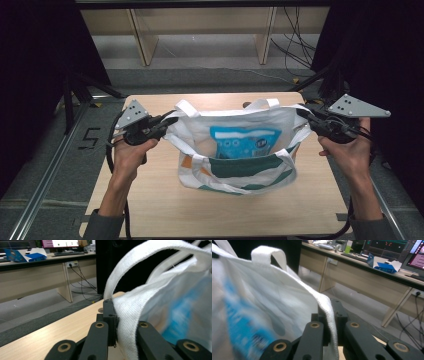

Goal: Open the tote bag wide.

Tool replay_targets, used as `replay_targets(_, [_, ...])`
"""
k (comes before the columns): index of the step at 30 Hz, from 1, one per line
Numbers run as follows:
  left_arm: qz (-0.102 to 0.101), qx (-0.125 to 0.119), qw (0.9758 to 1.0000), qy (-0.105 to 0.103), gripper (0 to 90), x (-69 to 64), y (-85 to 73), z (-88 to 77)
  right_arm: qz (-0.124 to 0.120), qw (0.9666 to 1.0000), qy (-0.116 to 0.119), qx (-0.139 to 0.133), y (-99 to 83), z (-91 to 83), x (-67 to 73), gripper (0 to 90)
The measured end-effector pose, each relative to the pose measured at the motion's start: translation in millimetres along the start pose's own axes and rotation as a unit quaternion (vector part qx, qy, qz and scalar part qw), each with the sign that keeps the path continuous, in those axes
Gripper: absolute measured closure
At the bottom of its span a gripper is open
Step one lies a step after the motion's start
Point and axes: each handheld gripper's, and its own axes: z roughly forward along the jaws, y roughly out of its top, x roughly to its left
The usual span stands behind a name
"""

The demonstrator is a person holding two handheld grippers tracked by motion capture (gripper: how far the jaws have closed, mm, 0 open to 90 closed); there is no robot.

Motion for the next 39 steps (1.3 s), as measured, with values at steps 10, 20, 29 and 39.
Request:
replay_targets(10, [0.011, 0.040, 0.9991, 0.002, 83.6, -6.1, -25.9, 11.9, -0.009, 0.9993, -0.012, 0.035, -18.3, 6.2, 5.5, 88.2])
replay_targets(20, [-0.007, 0.079, 0.9969, 0.002, 83.5, 3.8, -54.5, 40.0, 0.006, 0.9978, -0.024, 0.061, -51.1, 27.3, -1.5, 88.1])
replay_targets(29, [-0.001, 0.103, 0.9947, 0.003, 83.3, 0.9, -77.3, 40.1, 0.023, 0.9977, -0.015, 0.063, -67.1, 29.0, 2.0, 87.8])
replay_targets(39, [-0.006, 0.134, 0.9909, -0.001, 83.4, 0.2, -104.7, 49.7, 0.017, 0.9949, -0.009, 0.100, -86.8, 34.6, 2.6, 87.1])
